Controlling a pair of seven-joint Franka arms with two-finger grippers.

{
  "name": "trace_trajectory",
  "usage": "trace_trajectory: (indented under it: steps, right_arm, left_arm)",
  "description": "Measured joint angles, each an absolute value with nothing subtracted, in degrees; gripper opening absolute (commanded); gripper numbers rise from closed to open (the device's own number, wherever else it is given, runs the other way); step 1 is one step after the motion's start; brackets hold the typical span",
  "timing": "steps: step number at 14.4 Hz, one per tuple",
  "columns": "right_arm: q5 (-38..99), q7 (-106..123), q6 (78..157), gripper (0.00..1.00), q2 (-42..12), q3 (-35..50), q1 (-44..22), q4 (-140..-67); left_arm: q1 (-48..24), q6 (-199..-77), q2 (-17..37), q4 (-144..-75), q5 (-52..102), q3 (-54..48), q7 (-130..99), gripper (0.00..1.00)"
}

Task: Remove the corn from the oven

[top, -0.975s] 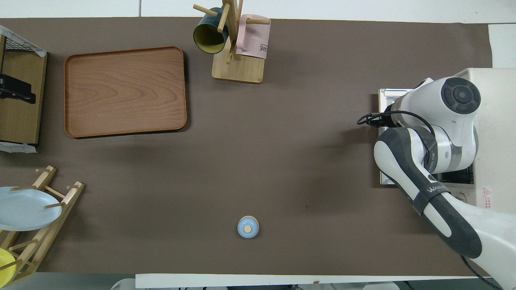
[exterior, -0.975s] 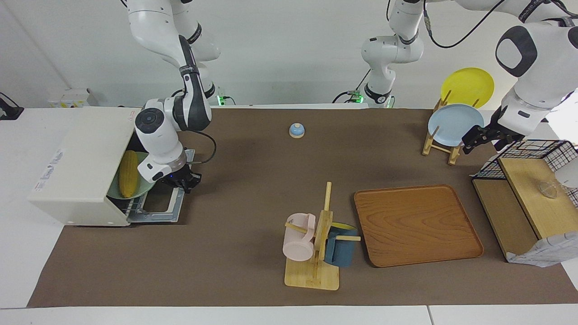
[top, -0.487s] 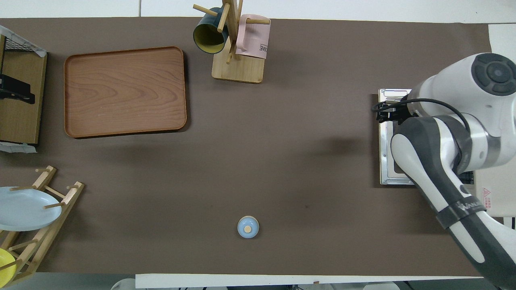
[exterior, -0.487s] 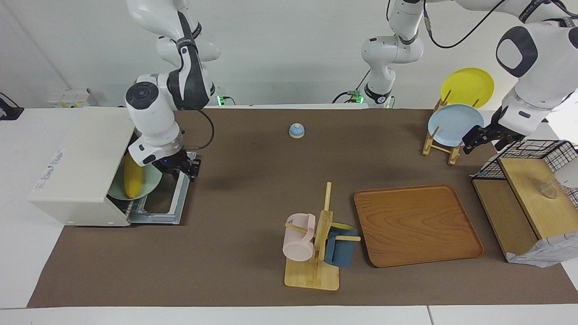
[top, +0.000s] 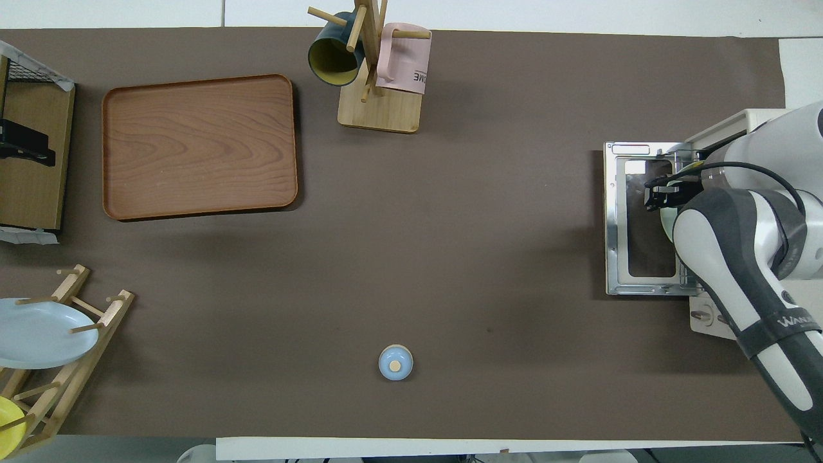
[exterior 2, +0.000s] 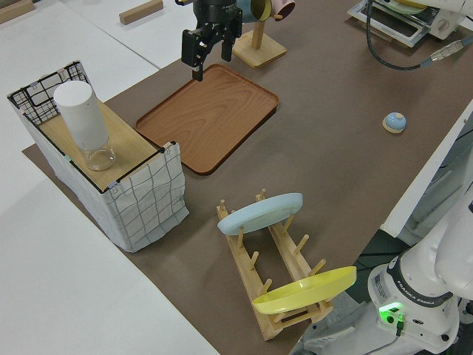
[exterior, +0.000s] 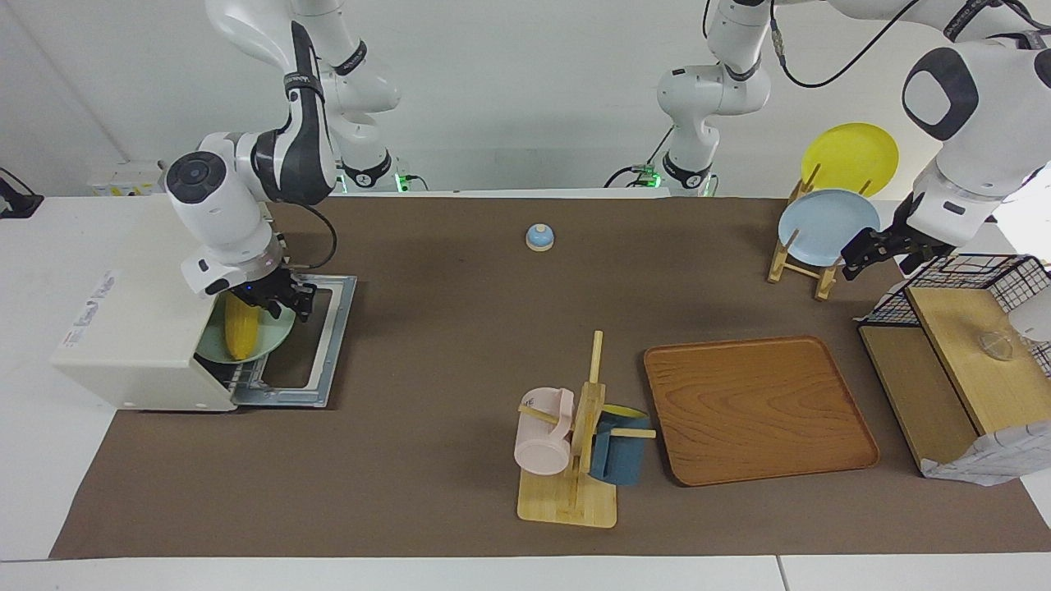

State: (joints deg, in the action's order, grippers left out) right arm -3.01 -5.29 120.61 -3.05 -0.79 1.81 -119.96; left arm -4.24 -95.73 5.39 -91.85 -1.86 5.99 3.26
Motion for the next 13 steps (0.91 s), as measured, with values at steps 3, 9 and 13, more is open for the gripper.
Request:
trace_trajectory:
  steps: [3, 9, 13]
  right_arm:
    - [-3.1, -4.1, 124.2, 0.41, -3.1, -1.4, 1.9, -122.1]
    - [-3.3, -4.0, 124.9, 0.30, -3.1, -1.5, 1.9, -123.0]
    - [-3.3, -3.9, 125.8, 0.11, -3.5, -1.5, 1.9, -124.0]
  left_arm:
    - [-4.2, -95.8, 5.4, -91.9, -1.9, 6.0, 3.3, 1.00]
    - [-4.2, -95.9, 5.4, -91.9, -1.9, 6.0, 3.3, 1.00]
    - [-4.0, -96.1, 5.4, -91.9, -1.9, 6.2, 3.2, 1.00]
